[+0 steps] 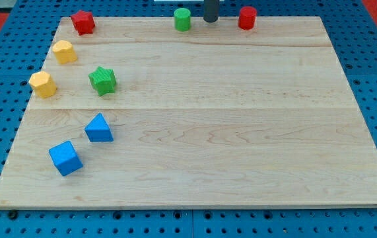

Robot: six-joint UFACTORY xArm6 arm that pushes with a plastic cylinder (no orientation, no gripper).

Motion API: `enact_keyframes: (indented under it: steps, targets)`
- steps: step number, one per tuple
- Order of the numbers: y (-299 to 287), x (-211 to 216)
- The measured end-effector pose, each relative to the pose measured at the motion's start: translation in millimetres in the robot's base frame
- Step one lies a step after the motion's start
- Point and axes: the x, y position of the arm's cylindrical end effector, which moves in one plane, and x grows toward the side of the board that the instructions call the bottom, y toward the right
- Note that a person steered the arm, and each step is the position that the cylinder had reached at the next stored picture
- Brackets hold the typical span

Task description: Nudge the blue triangle a bit left

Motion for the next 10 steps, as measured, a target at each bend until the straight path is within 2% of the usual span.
enact_keyframes:
  steps: [1, 2, 3, 5, 7, 10]
  targets:
    - [0.0, 0.0]
    - [28.2, 1.4]
    - [96.7, 0.1]
    - [91.9, -0.5]
    - [90.2, 98.2]
    - [89.4, 111.8]
